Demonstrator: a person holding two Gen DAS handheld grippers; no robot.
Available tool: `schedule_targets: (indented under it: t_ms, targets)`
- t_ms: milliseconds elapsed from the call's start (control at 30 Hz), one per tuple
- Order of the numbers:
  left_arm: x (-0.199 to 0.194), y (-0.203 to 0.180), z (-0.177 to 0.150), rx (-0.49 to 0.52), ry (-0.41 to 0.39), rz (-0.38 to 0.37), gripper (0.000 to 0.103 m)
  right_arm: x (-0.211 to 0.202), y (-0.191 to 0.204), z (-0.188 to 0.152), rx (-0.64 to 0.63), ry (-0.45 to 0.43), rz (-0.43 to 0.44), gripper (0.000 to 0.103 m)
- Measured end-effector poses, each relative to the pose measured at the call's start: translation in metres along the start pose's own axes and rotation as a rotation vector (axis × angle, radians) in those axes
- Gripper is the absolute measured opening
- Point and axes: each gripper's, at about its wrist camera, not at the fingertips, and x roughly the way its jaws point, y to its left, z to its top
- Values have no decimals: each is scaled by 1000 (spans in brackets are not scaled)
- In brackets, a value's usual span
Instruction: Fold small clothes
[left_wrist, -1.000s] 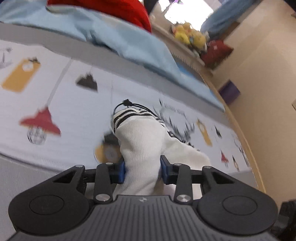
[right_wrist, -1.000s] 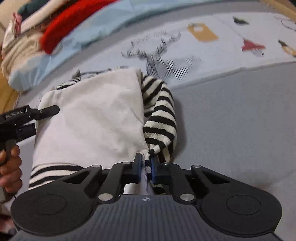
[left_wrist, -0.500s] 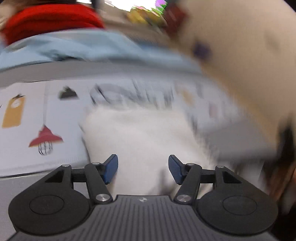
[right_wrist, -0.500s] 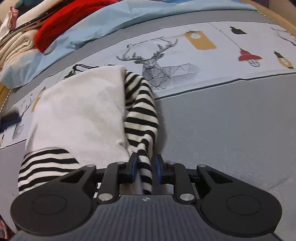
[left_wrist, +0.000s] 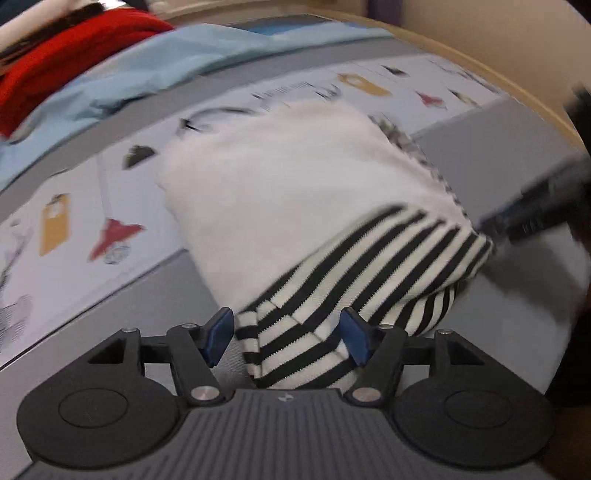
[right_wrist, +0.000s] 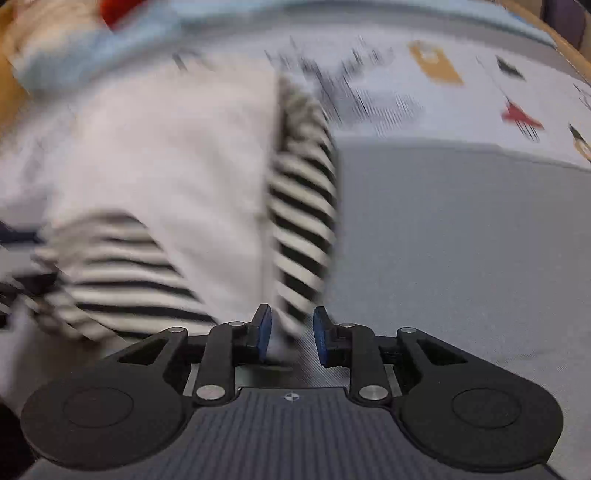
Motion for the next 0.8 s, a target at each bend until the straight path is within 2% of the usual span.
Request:
schedule_targets:
  t_ms: [33, 100, 133, 167, 233, 267, 400, 467, 533, 567, 667, 733, 800]
  targets:
    - [-14, 0, 3, -36, -32, 38, 70, -3, 0, -1, 2, -11, -8, 26]
    - [-45, -1, 1, -119, -96, 60, 73, -28, -2, 0, 19, -98, 7, 26]
    - [-61, -3, -3, -150, -126, 53, 77, -43, -2, -1, 25, -153, 24, 26]
    - [-75, -8, -7, -163, -152, 52, 86, -61, -3, -3, 29, -213, 43, 27]
    - [-103, -24, -18, -169, -219, 87, 95, -93, -3, -11, 45, -311, 45, 37]
    - [-116, -33, -26, -174, -251, 104, 96, -109, -3, -18, 52, -357, 44, 48]
    - [-157, -63, -47, -250, -329, 101, 102, -160, 3, -59, 26, -510, 54, 61]
    - [-175, -72, -62, -334, -384, 67, 102, -177, 8, -85, 10, -566, 39, 70]
    - [-181, -77, -76, -393, -382, 64, 102, -192, 15, -103, 35, -586, 12, 73]
    - [-182, -81, -80, -401, -369, 92, 102, -200, 18, -112, 43, -606, 28, 76]
    - [-189, -97, -88, -346, -373, 184, 102, -215, 26, -137, 67, -640, 48, 80]
    - [-187, -100, -92, -339, -356, 203, 102, -216, 33, -145, 64, -640, 24, 80]
    - [-183, -100, -95, -378, -328, 202, 102, -214, 40, -148, 55, -629, 12, 80]
